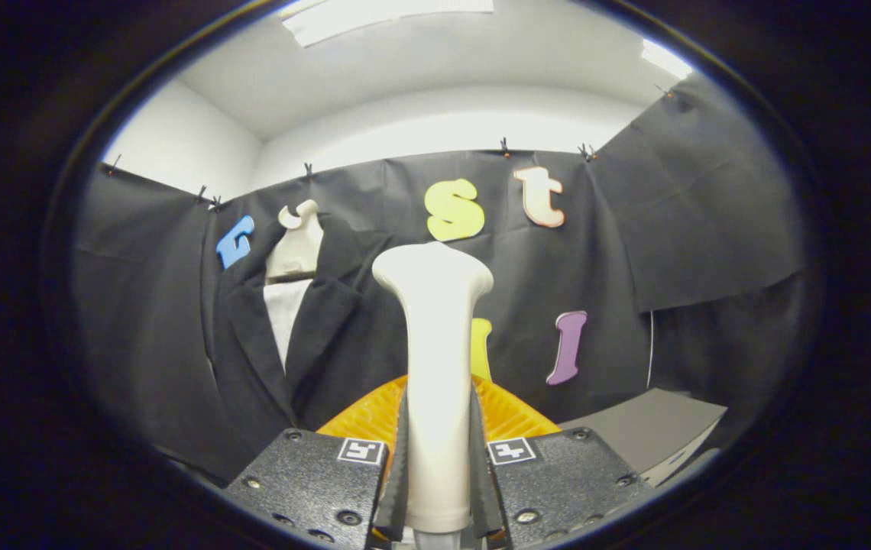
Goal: Iron the clothes twice with a garment steamer, once on the left side and once on the right side.
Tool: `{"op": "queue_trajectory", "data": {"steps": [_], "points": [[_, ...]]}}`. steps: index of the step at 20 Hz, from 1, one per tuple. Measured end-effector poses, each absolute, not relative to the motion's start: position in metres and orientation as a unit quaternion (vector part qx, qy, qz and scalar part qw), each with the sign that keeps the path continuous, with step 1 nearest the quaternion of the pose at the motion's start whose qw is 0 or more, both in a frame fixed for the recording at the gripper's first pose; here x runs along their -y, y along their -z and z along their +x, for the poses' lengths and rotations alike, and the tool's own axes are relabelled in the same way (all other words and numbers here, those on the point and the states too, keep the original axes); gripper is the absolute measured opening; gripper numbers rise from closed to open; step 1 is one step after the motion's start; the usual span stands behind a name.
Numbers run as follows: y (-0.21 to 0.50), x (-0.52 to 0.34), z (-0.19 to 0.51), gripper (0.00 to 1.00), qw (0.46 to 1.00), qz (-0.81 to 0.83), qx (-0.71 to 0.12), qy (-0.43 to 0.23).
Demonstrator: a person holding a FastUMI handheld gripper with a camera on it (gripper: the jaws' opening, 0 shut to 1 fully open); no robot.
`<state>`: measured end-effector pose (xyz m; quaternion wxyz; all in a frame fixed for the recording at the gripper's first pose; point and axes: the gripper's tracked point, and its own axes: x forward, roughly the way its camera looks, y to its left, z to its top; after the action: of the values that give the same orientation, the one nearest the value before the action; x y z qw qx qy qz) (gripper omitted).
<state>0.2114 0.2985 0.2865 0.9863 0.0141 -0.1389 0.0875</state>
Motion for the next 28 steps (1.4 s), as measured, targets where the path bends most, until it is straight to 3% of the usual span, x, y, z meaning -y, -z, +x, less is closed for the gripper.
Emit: {"op": "queue_trajectory", "data": {"steps": [10, 28], "points": [[-0.336, -0.382, 0.237, 0.36, 0.972, -0.012, 0.215, -0.091], [-0.214, -0.377, 0.233, 0.36, 0.988, -0.039, 0.131, -0.078]]}}
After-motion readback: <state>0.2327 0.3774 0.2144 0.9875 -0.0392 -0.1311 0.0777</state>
